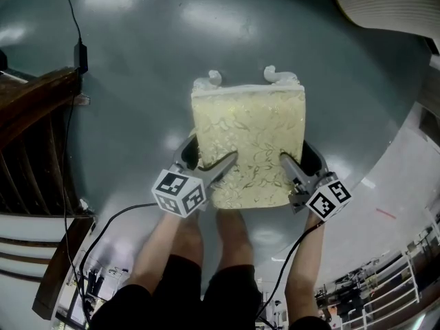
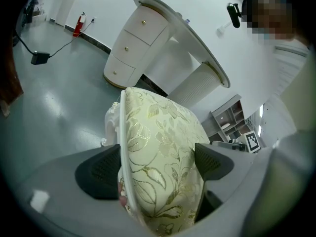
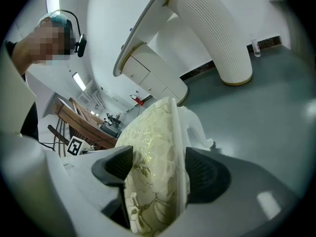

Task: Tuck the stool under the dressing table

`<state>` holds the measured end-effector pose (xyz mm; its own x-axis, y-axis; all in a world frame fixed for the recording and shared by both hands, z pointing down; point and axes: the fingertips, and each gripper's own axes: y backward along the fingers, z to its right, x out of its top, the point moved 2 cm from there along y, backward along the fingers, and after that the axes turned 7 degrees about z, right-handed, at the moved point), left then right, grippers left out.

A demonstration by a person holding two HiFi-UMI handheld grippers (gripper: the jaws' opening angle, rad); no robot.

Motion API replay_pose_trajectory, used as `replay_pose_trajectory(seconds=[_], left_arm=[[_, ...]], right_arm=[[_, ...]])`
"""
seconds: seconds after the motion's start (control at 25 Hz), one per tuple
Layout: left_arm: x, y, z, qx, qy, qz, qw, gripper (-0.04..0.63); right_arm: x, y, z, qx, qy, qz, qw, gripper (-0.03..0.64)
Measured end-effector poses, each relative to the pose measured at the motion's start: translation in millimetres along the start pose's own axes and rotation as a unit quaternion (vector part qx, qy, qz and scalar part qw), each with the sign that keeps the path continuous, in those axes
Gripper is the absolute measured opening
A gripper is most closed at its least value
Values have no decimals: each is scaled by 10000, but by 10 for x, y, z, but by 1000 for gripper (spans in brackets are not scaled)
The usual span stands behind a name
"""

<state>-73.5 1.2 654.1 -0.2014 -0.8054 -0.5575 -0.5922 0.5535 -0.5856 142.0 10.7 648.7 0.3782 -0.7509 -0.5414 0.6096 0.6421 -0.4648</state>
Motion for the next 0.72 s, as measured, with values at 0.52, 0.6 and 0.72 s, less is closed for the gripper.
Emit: replay_pose_trajectory(seconds=[0.52, 0.6, 0.72], left_arm=[[27, 14, -34, -95, 411, 409, 9983, 457], [40, 2, -42, -94, 567, 529, 9969, 456], [52, -5, -48, -86, 618, 616, 9962, 456]], right_arm=[[-3, 11, 6, -27, 101, 173, 9998, 331], [2, 15, -1, -37, 105, 188, 9998, 331], [8, 7, -9, -18, 110, 189, 9998, 331]])
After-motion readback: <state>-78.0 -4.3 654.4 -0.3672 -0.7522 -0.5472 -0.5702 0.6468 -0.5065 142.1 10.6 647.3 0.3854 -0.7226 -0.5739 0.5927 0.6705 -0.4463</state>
